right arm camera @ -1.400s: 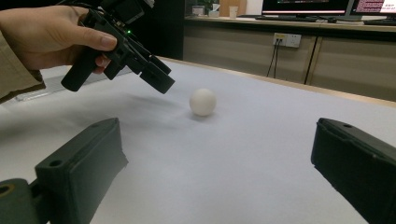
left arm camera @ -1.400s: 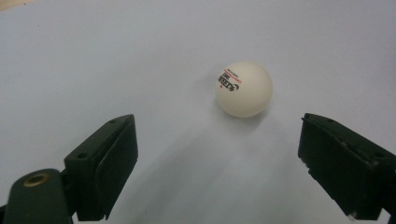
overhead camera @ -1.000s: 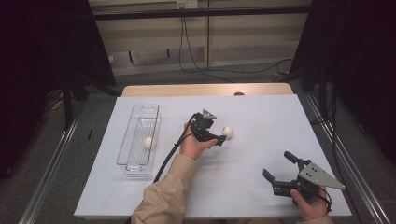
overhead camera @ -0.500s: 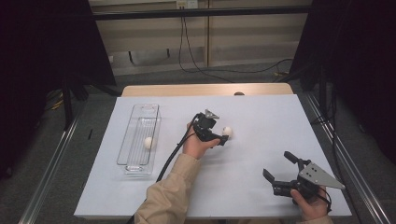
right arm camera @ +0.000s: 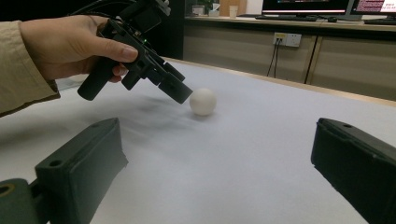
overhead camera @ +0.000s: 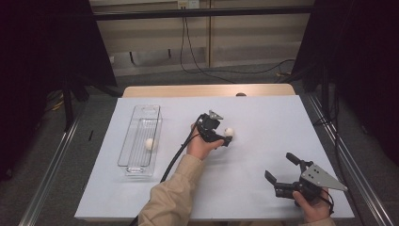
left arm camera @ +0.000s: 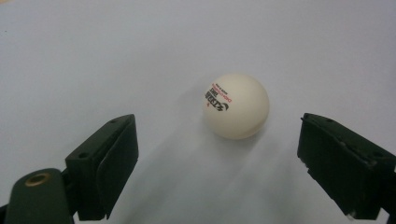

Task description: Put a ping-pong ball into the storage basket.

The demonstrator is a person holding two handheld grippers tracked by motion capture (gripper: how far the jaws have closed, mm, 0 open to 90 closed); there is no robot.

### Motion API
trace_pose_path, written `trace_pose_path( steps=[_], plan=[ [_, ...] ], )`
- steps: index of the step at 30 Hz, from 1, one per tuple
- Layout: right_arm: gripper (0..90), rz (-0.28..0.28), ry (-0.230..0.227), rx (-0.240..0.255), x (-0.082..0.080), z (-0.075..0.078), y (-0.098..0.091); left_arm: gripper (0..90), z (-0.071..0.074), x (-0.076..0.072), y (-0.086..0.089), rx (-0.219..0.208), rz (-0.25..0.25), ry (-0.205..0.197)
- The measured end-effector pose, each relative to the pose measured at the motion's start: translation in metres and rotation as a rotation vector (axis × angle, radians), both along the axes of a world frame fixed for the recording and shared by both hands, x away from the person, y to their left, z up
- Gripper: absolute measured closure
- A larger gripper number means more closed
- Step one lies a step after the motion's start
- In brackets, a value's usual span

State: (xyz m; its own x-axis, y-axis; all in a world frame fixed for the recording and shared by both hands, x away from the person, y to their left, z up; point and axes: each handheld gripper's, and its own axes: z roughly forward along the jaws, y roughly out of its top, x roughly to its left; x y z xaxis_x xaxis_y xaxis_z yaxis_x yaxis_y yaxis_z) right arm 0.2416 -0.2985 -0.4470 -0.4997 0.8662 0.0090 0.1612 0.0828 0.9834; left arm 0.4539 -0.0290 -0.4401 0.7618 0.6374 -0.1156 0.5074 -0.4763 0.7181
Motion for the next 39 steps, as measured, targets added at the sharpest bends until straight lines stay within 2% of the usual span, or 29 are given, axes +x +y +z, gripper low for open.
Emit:
trace_pose_path(
  steps=[27, 39],
  plan=[
    [1.9, 0.001, 0.002, 0.002, 0.000, 0.000, 0.000, 13.5, -0.006, 0.005, -0.010, 0.004, -0.009, -0.003],
    [1.9, 0.001, 0.003, 0.001, 0.000, 0.000, 0.000, 16.0, -0.008, 0.007, -0.011, -0.014, 0.002, -0.011]
  ],
)
